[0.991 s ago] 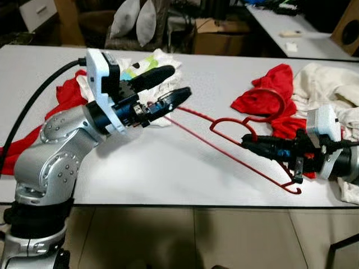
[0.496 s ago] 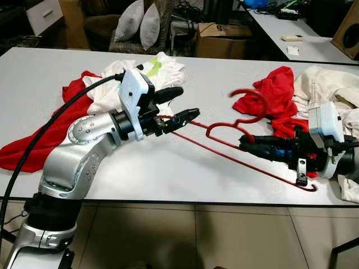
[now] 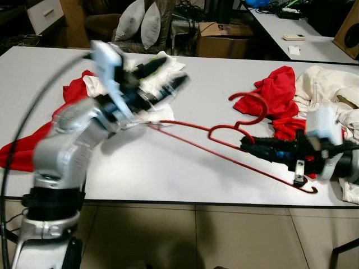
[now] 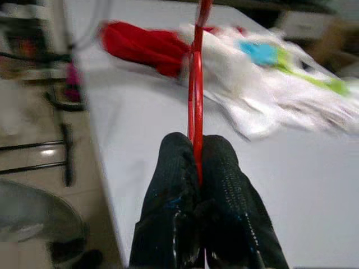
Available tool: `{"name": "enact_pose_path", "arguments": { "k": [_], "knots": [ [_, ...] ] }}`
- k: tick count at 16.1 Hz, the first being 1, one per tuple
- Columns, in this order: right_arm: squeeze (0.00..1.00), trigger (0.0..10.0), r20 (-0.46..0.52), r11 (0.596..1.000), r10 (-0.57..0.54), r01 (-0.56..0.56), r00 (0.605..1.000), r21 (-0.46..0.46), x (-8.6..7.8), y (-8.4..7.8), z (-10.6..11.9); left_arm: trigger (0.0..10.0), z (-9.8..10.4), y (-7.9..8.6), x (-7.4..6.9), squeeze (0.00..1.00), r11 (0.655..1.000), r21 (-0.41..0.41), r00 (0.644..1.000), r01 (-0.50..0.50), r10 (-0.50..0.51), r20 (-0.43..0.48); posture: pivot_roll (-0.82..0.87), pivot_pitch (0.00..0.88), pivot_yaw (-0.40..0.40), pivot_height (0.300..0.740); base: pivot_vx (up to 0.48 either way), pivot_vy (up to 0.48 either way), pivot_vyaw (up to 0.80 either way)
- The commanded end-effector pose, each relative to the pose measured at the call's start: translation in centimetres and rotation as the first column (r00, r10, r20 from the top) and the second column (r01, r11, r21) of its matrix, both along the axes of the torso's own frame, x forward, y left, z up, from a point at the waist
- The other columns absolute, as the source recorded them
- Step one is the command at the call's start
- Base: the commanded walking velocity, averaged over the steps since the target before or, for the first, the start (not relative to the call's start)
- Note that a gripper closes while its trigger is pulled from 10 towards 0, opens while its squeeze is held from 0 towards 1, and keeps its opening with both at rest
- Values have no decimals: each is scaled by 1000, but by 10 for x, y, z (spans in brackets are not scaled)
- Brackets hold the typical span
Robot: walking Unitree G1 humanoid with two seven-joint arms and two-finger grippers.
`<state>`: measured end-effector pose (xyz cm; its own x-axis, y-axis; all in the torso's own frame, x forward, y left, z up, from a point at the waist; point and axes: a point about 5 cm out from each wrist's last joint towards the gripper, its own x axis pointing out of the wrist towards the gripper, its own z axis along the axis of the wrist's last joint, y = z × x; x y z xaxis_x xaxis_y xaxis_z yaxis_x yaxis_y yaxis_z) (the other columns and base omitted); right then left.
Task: Hang hanger
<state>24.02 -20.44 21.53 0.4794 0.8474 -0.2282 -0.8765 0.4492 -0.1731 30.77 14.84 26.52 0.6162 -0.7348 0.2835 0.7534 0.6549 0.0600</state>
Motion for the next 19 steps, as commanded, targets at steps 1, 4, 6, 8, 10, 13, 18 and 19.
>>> {"name": "enact_pose_path", "arguments": {
  "k": [1,4,6,8,10,13,18,19],
  "knots": [
    [0,10000,22,999,-42,42,999,-16,2,-3,2,10000,2,3,2,0,1000,-3,1000,-18,18,6,5,0,-15,740,0,0,0],
    [0,10000,92,934,-355,348,930,86,9,-11,-3,10000,-32,30,9,0,952,121,954,-282,292,-74,8,0,-20,740,0,0,0],
    [0,10000,101,852,-521,510,847,117,8,-7,-15,10000,-65,36,2,0,912,152,902,-382,403,-157,5,0,-20,740,0,0,0],
    [0,10000,56,776,-622,606,781,175,4,-3,-26,10000,-85,32,-8,0,894,174,875,-414,443,-196,9,0,-29,740,0,0,0],
    [0,10000,47,671,-737,723,674,162,1,1,-41,10000,-102,19,-15,0,889,206,871,-408,447,-205,3,0,-32,740,0,0,0],
    [0,10000,59,581,-812,796,580,172,1,12,-50,10000,-110,9,-16,0,881,213,863,-422,462,-203,-2,0,-38,740,0,-314,0],
    [0,10000,75,536,-842,813,534,227,3,23,-44,10000,-112,6,-18,0,877,209,861,-433,471,-191,0,0,-58,740,0,-313,0],
    [0,10000,89,554,-830,796,550,243,3,25,-39,10000,-111,5,-18,0,877,205,862,-434,471,-187,-3,0,-62,740,0,-311,0]
  ]
}}
